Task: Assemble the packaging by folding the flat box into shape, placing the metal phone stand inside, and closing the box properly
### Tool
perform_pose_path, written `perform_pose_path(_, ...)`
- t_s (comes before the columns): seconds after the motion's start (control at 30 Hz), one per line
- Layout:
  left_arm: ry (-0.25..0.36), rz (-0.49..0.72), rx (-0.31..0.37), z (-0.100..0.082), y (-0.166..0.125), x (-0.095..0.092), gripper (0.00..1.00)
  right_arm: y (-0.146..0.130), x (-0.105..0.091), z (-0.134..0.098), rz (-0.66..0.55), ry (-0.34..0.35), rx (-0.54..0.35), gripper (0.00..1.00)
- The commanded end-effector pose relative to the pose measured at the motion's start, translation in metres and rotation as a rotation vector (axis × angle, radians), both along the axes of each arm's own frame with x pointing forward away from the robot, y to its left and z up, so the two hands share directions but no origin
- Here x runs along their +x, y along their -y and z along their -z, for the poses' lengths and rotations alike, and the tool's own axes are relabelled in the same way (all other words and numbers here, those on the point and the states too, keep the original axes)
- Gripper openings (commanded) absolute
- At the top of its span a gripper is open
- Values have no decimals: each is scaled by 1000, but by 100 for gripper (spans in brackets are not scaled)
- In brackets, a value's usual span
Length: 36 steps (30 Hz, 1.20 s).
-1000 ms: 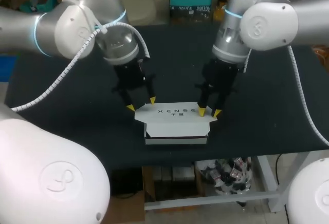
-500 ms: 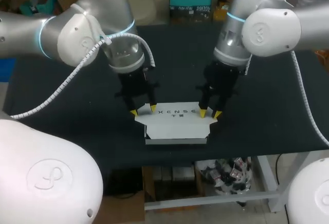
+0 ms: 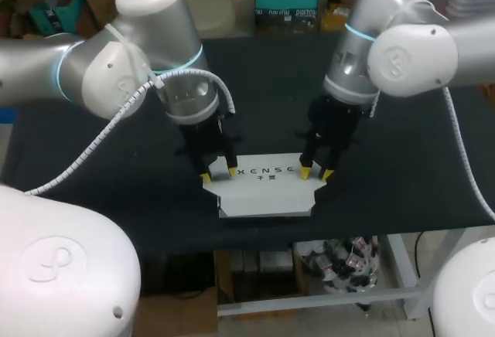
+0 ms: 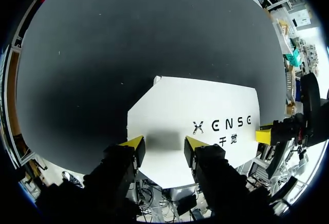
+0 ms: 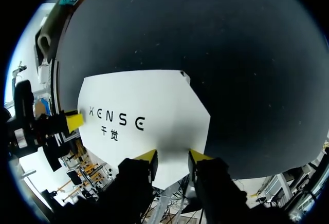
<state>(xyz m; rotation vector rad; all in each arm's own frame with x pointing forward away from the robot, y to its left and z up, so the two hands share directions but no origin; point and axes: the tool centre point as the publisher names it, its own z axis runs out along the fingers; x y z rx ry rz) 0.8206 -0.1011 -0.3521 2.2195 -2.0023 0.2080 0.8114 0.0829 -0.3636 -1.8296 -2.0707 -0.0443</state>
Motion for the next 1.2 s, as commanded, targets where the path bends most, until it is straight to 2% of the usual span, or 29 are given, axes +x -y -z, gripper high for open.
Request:
perform_pose_path(0.03,12,0,0,1,0,-5,50,0,-6,-1,21,15,-3,40)
perform_pose_path(0.37,33,21,2,4,3,-9,50,1,-8,2,107,-9,-18,43)
perform_pose_path(0.7,64,47,-18,5,6,-11,50,-6,-8,2,172,12,-42,44)
perform_pose_path(1.13,58,26,-21,8,1,-11,54,-9,-6,3,206,34,-73,44)
perform_pose_path(1.2,54,21,-25,8,0,-11,52,-8,-6,5,209,37,-73,43)
